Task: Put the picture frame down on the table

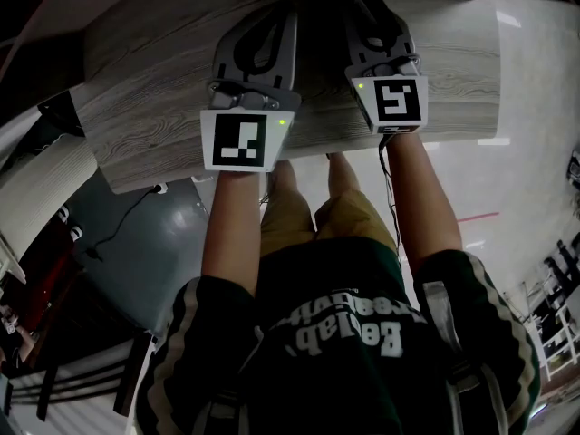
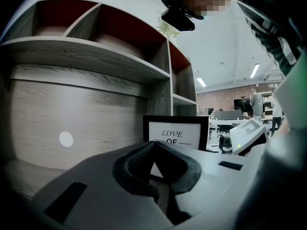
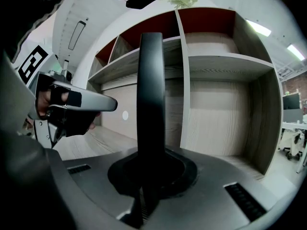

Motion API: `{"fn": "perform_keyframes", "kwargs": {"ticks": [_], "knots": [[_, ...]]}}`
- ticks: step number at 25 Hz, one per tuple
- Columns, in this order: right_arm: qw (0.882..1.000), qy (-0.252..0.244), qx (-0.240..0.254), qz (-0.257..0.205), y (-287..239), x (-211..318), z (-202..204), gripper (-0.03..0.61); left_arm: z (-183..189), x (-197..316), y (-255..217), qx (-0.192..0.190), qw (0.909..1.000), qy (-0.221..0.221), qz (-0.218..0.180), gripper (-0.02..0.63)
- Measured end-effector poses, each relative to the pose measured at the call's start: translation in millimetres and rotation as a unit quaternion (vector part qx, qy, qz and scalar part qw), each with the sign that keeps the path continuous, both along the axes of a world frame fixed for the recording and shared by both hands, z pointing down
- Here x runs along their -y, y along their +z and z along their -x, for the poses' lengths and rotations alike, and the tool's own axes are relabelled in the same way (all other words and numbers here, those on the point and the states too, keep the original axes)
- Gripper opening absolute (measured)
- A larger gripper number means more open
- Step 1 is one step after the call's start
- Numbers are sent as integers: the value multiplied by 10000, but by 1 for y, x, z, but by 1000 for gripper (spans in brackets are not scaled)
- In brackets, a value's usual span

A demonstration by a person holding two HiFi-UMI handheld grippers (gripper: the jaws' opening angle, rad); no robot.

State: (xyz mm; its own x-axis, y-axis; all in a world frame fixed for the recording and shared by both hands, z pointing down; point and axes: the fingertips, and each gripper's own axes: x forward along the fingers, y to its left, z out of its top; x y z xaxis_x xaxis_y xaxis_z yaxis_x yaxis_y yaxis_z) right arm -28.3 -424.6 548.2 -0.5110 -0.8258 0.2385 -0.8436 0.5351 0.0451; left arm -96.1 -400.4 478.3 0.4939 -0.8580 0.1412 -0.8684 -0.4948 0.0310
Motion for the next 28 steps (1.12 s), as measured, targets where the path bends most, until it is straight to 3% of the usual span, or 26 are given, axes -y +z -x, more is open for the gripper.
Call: {"fn": "perform_keyframes", "kwargs": {"ticks": [5, 7, 8, 11, 13, 16, 28], "knots": [[9999, -81, 127, 43, 1, -1, 4, 54, 4, -1, 2, 19, 10000, -19, 9, 18], [9998, -71, 192, 66, 1, -1, 5, 147, 7, -2, 3, 18, 10000, -44, 34, 18], [9997, -73, 209, 78, 2, -2, 6, 156, 8, -3, 4, 18, 10000, -57, 46, 18], [9999, -156, 49, 28, 4, -6, 7, 148, 11, -4, 6, 41, 9999, -87, 57, 18], [9998, -177, -42, -21, 4, -7, 7, 100, 12, -4, 7, 44, 9999, -106, 51, 18], [9997, -8, 226, 59, 1, -2, 1, 48, 14, -3, 5, 1, 9999, -146, 39, 18], [9985, 207, 397, 307, 11, 2, -7, 43, 17, -3, 6, -8, 9999, -163, 36, 18]]}}
